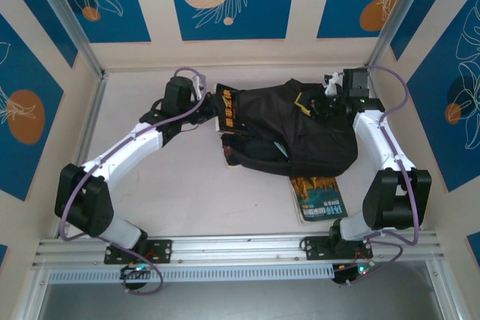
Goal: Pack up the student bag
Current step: Open the student bag at the top-right of the table.
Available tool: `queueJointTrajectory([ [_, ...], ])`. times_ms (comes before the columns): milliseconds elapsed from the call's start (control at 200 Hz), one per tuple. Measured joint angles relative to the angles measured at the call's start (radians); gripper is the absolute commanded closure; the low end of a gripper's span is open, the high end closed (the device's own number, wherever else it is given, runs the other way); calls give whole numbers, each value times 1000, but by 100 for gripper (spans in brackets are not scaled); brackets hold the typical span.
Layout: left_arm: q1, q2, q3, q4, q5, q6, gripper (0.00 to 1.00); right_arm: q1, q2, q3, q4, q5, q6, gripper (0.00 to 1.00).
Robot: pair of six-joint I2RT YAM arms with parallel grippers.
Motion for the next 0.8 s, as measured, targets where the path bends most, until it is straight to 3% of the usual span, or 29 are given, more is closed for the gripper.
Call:
queueJointTrajectory([
  [130, 0, -7, -56, 121, 37, -34, 100, 7, -2, 17, -21, 14, -16, 48],
  [450, 0, -73, -131, 215, 105, -82, 100, 227, 36, 325, -365, 408, -140, 46],
  [800, -25, -90, -135, 294, 115, -132, 100, 476, 149, 557, -515, 475, -196, 44],
])
